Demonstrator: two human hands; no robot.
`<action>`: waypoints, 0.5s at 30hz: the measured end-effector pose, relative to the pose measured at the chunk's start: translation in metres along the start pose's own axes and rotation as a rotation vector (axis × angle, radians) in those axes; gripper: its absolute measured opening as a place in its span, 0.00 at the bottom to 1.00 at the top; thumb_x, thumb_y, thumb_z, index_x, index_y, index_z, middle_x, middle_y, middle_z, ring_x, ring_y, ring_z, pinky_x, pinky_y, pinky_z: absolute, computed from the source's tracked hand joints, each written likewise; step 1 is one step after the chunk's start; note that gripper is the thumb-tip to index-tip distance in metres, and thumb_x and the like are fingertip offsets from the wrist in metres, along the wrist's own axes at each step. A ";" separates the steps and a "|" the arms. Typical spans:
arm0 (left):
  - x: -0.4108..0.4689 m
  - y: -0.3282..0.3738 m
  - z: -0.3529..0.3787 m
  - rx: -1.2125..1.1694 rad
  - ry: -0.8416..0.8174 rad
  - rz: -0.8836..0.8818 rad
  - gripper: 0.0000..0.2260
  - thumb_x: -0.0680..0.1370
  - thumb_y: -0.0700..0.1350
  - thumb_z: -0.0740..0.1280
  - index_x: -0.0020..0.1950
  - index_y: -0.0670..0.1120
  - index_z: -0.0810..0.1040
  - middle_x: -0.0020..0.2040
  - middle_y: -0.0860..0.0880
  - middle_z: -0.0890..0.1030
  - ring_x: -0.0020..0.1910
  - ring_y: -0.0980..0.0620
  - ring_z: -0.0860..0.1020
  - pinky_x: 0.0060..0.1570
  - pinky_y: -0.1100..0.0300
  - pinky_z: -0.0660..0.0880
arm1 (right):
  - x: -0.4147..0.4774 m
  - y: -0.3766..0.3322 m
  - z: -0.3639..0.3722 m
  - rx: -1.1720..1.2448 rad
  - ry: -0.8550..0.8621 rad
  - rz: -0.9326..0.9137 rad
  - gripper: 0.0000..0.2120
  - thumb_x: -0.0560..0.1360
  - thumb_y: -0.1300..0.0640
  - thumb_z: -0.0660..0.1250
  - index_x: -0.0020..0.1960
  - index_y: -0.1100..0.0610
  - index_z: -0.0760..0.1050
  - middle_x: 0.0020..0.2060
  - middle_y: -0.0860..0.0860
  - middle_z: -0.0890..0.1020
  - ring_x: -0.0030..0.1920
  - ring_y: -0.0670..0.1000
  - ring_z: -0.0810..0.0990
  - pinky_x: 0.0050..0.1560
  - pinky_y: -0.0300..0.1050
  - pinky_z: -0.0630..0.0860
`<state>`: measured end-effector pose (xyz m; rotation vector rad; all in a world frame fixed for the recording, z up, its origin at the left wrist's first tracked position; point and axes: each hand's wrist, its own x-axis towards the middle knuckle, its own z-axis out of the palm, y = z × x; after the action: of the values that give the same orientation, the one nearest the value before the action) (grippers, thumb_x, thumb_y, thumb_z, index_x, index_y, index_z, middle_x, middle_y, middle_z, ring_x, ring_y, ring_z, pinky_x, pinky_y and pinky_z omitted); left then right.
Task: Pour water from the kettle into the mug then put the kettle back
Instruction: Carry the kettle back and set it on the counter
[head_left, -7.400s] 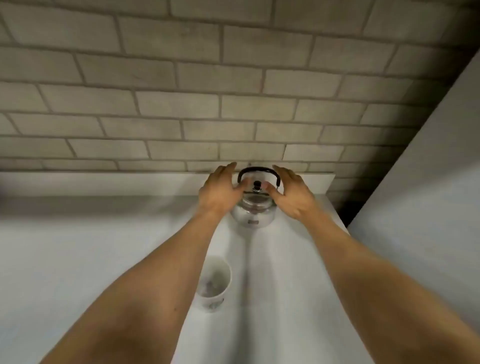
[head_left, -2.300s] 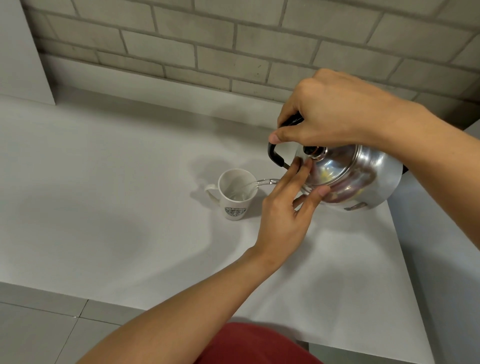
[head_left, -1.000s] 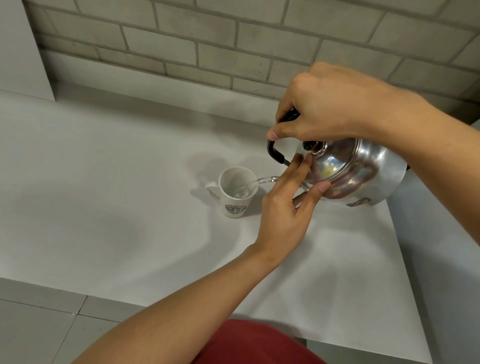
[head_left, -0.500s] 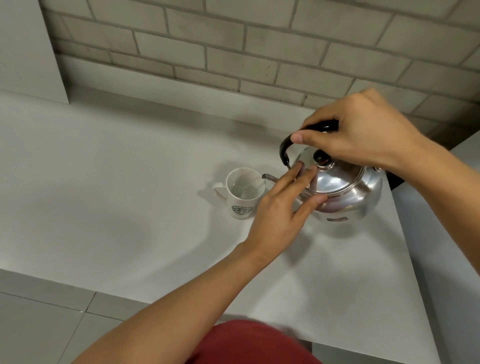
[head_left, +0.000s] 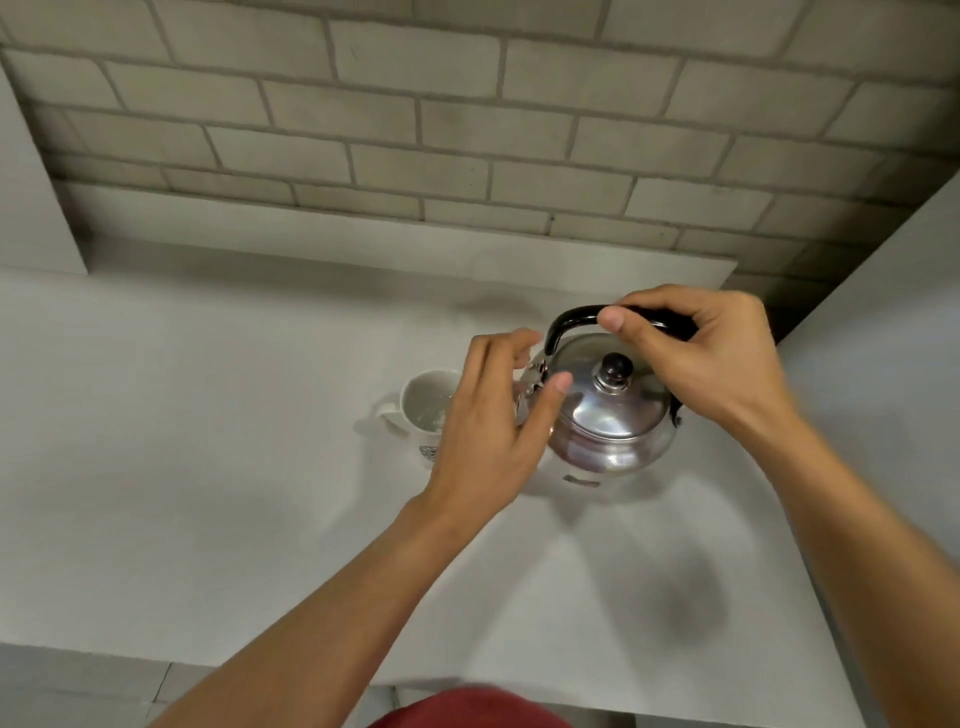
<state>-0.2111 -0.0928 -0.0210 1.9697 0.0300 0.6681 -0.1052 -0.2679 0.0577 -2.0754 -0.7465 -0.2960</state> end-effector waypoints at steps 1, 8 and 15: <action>0.006 0.002 0.001 -0.006 -0.055 -0.049 0.20 0.84 0.55 0.66 0.75 0.53 0.68 0.66 0.56 0.72 0.64 0.61 0.75 0.60 0.62 0.78 | -0.004 0.003 0.001 0.022 0.004 0.007 0.02 0.75 0.42 0.75 0.45 0.35 0.84 0.44 0.31 0.87 0.45 0.38 0.86 0.46 0.35 0.79; 0.041 0.011 0.014 0.177 -0.271 -0.055 0.15 0.87 0.49 0.61 0.74 0.51 0.76 0.64 0.52 0.84 0.61 0.51 0.82 0.62 0.54 0.77 | -0.013 0.029 0.001 0.120 0.021 0.059 0.02 0.74 0.44 0.76 0.44 0.37 0.85 0.42 0.35 0.88 0.44 0.40 0.87 0.47 0.38 0.81; 0.071 0.015 0.024 0.238 -0.177 -0.030 0.12 0.87 0.47 0.63 0.69 0.49 0.80 0.58 0.52 0.87 0.55 0.50 0.84 0.55 0.62 0.75 | -0.003 0.061 -0.014 0.095 -0.005 0.134 0.20 0.76 0.37 0.70 0.65 0.42 0.83 0.54 0.31 0.85 0.56 0.37 0.83 0.57 0.36 0.79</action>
<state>-0.1439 -0.0981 0.0149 2.2469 0.0315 0.4861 -0.0693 -0.3070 0.0235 -2.0255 -0.6097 -0.1769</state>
